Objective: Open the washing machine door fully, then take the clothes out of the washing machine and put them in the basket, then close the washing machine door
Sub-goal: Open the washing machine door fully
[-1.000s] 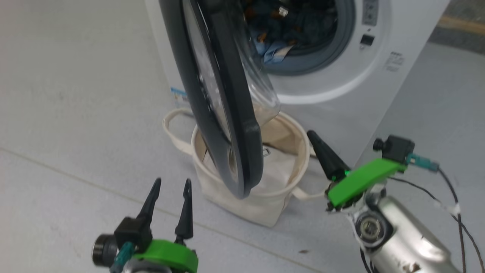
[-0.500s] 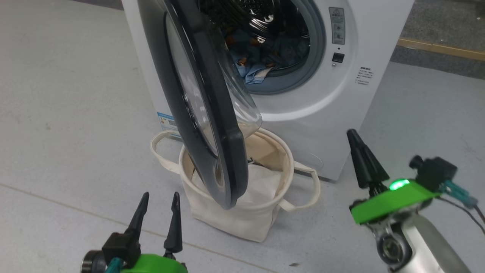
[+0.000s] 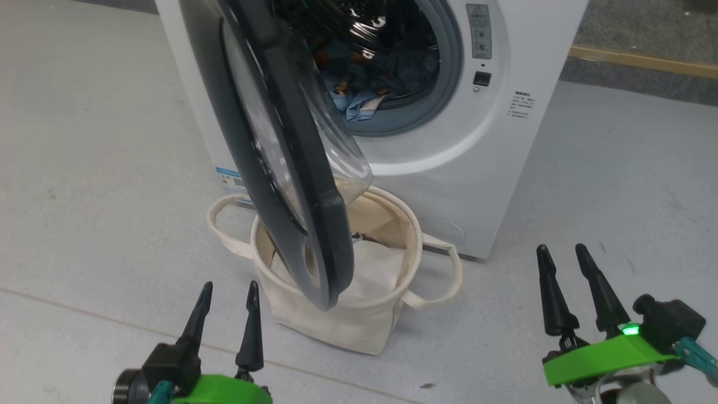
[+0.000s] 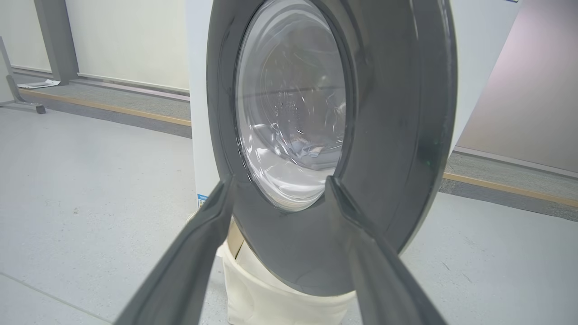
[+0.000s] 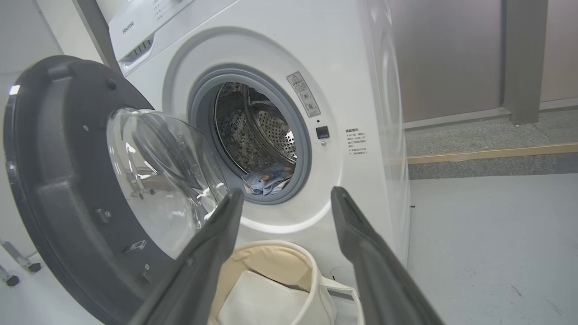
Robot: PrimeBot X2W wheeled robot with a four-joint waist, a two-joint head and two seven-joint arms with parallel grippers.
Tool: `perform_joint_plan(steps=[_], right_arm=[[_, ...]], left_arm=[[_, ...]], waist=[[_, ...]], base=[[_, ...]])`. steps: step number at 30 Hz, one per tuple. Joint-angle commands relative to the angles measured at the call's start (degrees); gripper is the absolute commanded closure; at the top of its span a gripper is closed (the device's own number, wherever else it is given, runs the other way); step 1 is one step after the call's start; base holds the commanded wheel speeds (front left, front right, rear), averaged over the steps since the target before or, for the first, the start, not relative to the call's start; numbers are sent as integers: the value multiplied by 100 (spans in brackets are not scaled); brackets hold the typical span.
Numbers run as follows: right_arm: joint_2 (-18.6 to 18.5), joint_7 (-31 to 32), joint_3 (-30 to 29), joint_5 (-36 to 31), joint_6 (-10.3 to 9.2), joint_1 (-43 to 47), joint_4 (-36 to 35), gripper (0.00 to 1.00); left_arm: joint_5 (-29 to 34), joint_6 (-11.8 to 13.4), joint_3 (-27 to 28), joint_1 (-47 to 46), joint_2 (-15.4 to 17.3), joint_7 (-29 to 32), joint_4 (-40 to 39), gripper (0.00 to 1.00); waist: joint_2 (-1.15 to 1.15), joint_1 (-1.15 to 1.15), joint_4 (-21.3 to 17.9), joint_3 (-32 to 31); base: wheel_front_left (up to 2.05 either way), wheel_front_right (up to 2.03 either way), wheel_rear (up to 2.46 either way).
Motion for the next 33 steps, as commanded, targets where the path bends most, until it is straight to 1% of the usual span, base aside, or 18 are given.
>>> perform_joint_plan(steps=[1, 7, 11, 14, 18, 26, 33], right_arm=[[-6, -69, 68, -100, 1, -106, -147, 0], [201, -70, -245, -364, 1, -113, 266, 0], [270, -70, -249, -348, 1, -178, 363, 0], [293, -70, -216, -337, 1, -223, 364, 0], [310, -70, -162, -311, 1, -263, 371, 0], [322, -70, -83, -320, 1, -338, 353, 0], [324, -70, -61, -281, 1, -349, 371, 0]], left_arm=[[-35, -30, 204, -115, 26, -68, -170, 0], [-23, -51, 247, -137, 26, -68, -115, 0], [-31, -68, 301, -131, 26, -68, -102, 0], [-245, -77, 363, -137, 26, -68, -103, 0], [-239, -78, 363, -139, 26, -68, -64, 0], [-42, -57, 277, -152, 26, -68, 10, 0], [336, -12, 258, -160, 28, -68, 63, 0]], waist=[[0, 0, -36, 23], [0, 0, -169, 82], [0, 0, -227, 120], [0, 0, -241, 140], [0, 0, -233, 137], [0, 0, -179, 162], [0, 0, -149, 181]], base=[[0, 0, 0], [0, 0, 0], [0, 0, 0], [0, 0, 0], [0, 0, 0], [0, 0, 0], [0, 0, 0]])
